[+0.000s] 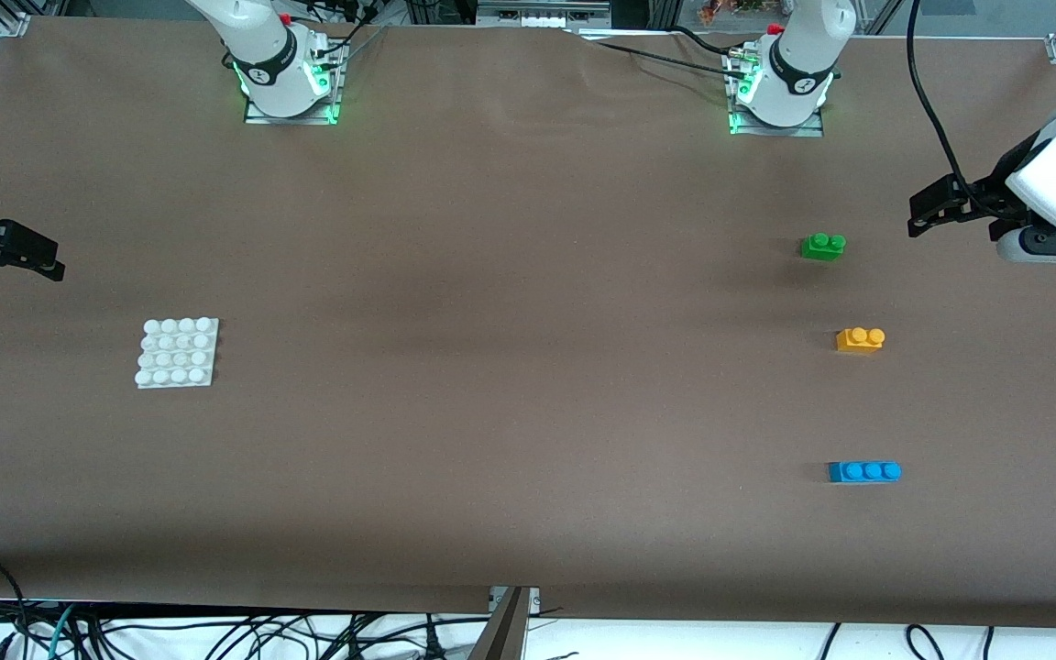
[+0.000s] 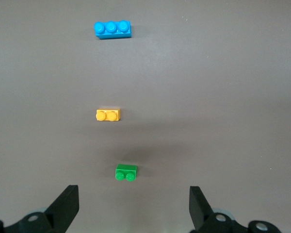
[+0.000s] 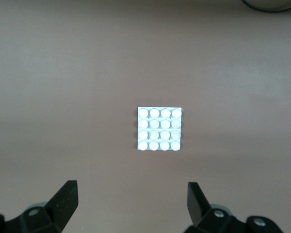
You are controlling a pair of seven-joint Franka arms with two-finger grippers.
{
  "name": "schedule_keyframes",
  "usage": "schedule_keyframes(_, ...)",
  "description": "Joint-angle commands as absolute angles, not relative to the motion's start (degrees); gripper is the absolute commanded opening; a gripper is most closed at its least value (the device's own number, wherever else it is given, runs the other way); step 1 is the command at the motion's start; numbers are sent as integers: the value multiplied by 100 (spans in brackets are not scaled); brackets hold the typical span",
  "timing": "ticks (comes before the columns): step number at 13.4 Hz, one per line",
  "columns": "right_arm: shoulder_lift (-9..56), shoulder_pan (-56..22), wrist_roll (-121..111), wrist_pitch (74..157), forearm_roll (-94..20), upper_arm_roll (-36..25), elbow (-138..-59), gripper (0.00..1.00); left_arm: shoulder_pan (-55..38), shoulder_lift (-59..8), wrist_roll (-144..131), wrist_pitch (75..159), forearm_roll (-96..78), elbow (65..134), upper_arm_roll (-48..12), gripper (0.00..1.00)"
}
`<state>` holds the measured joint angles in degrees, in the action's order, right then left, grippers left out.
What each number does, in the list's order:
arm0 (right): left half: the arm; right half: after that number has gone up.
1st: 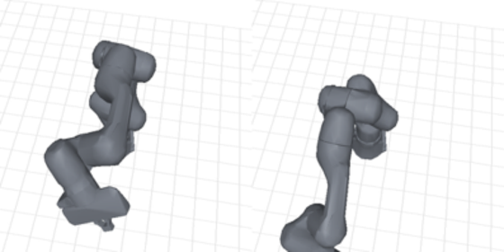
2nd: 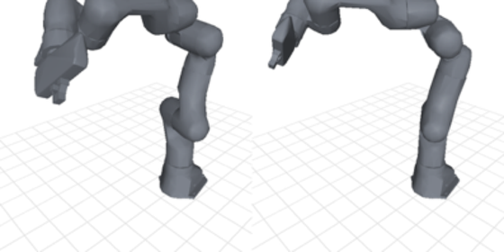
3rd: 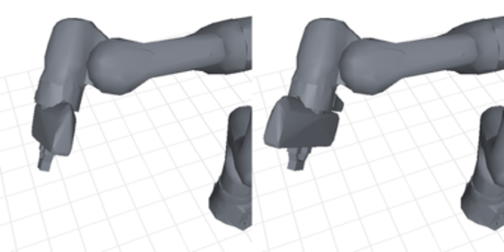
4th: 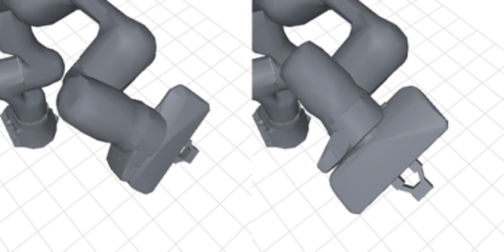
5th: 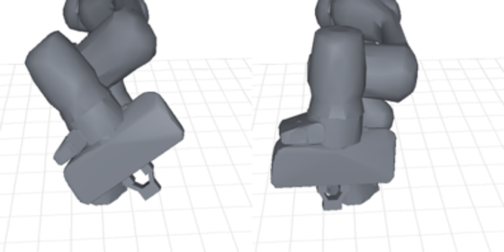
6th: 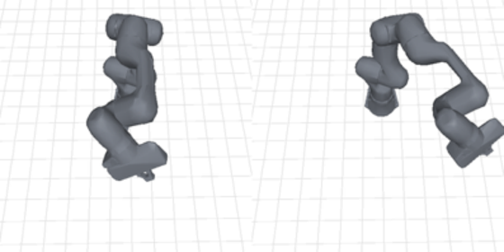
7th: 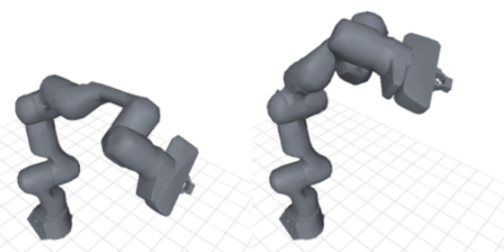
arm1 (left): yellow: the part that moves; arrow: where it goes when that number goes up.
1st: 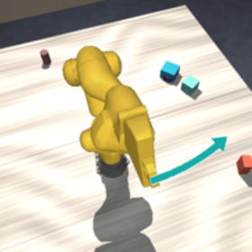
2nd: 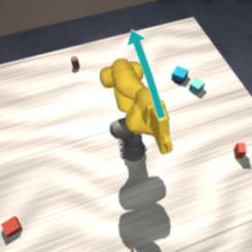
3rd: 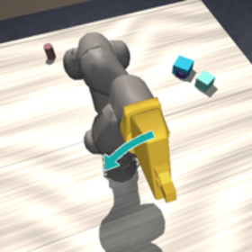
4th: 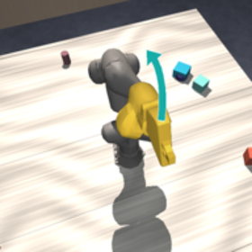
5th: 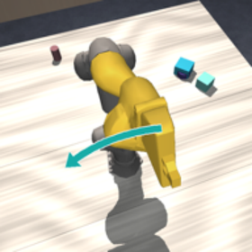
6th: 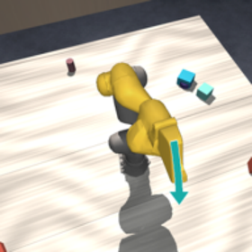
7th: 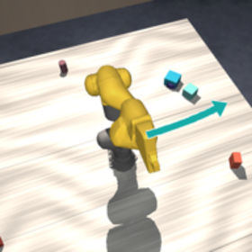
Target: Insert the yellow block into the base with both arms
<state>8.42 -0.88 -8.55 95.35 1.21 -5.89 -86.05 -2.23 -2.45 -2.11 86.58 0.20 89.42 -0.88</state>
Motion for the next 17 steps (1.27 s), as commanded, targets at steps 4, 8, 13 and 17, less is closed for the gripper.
schedule_keyframes(4,835,-18,-782,9501,35,-545,-8543,100,-141,-246,237,8560,264,8711,17,100)
schedule_keyframes(8,835,-18,-782,9501,35,-545,-8543,100,-141,-255,211,8543,273,8622,26,100)
schedule_keyframes(13,835,-18,-773,9501,44,-545,-8543,100,-141,-281,184,8543,290,8649,18,100)
schedule_keyframes(17,835,-18,-773,9483,44,-545,-8543,100,-141,-281,202,8543,360,8648,-17,100)
